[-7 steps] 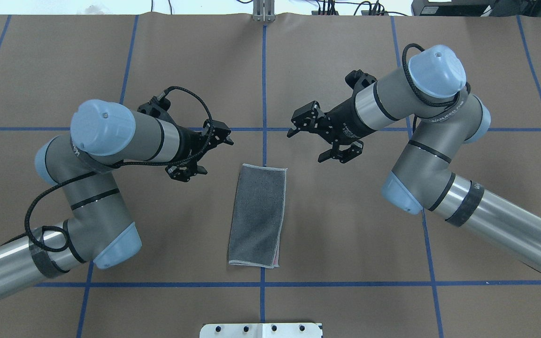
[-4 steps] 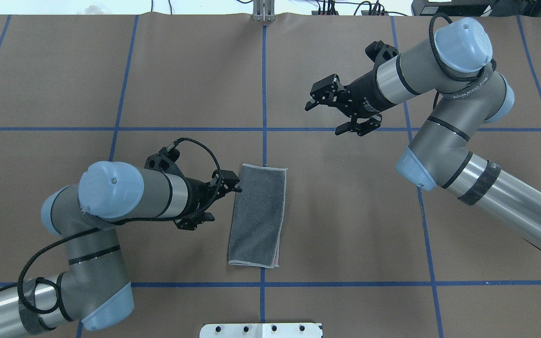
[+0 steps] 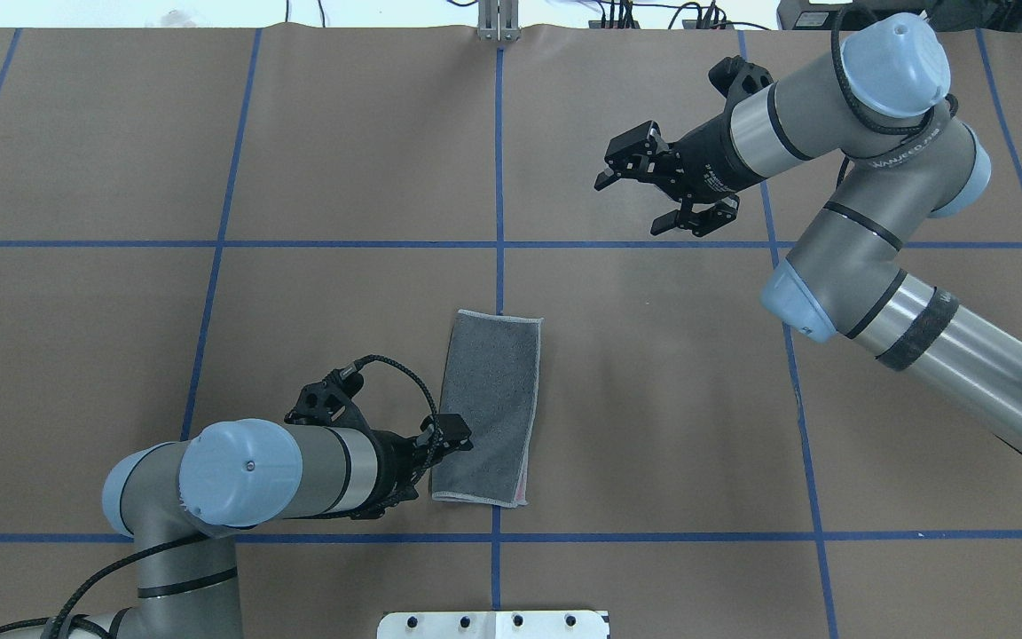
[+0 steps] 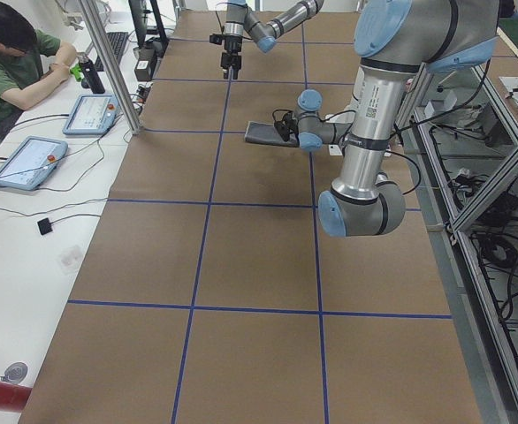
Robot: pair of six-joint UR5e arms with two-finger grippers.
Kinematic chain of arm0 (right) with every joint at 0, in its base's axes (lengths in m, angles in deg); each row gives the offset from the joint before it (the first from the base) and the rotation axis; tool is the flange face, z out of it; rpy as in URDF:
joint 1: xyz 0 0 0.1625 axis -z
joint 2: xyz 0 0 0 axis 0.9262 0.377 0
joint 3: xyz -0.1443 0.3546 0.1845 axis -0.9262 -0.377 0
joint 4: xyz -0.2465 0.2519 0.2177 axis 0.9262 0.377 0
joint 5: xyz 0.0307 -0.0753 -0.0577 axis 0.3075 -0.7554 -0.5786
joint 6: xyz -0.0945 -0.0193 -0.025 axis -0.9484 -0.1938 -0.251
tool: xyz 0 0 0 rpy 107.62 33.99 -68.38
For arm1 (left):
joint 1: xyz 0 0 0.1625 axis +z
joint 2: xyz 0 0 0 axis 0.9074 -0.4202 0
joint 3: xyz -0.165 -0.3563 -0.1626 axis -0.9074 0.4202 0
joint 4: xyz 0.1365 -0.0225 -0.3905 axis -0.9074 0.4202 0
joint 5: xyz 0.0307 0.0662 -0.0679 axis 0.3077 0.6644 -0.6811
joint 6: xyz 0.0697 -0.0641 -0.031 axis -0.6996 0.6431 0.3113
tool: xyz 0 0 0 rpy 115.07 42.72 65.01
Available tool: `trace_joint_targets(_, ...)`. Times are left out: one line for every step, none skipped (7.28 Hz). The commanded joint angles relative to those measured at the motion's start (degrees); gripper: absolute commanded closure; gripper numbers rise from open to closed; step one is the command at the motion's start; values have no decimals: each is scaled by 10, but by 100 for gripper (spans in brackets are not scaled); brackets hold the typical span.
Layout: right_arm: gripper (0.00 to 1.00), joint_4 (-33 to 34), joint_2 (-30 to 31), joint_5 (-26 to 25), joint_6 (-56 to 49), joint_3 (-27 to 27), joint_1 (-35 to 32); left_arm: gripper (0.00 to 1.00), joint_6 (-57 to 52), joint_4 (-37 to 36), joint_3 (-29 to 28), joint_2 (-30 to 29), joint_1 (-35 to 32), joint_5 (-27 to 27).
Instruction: Fold towel twice with both arms
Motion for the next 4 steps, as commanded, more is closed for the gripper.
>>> trace_joint_targets(0,0,2,0,0,1,0,8,0,0,-3,2,5,2)
trace_joint_targets(0,-1,2,1,0,1,0,14,0,0,-6,0,5,2)
trace_joint_targets(0,-1,3,1,0,1,0,20,0,0,-6,-1,6,2)
trace_joint_targets(0,-2,4,1,0,1,-1,21,0,0,-10,-3,7,3)
